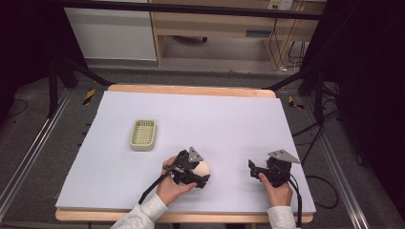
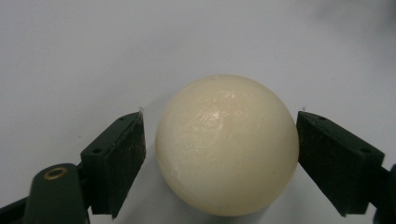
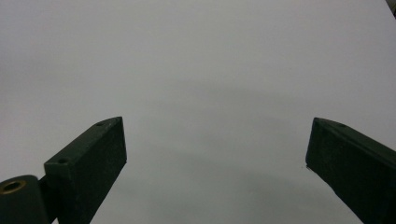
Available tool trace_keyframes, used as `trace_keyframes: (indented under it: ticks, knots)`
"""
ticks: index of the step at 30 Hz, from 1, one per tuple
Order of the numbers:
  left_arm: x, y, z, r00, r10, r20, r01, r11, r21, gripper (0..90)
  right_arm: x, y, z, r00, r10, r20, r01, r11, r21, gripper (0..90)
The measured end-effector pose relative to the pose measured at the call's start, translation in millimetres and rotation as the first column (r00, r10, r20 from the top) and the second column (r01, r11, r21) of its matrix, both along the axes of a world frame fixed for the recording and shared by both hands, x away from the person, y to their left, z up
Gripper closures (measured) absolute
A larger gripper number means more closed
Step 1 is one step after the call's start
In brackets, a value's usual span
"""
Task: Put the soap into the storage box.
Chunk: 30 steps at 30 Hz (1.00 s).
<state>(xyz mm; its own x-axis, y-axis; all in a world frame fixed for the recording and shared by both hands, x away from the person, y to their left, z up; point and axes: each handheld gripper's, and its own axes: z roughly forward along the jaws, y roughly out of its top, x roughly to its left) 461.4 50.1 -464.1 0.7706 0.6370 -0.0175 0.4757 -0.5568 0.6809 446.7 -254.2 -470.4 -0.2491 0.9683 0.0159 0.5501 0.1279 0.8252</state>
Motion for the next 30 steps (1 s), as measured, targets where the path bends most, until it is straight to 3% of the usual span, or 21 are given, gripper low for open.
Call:
trace_keyframes:
  ticks: [30]
  knots:
    - [2.8,-6.8,-5.2,0.9998,-0.003,-0.018,0.004,0.9993,0.036,22.3,-0.4,-2.5,-0.1,1.0000,-0.005,-0.006,0.005,1.0000,0.002,5.8]
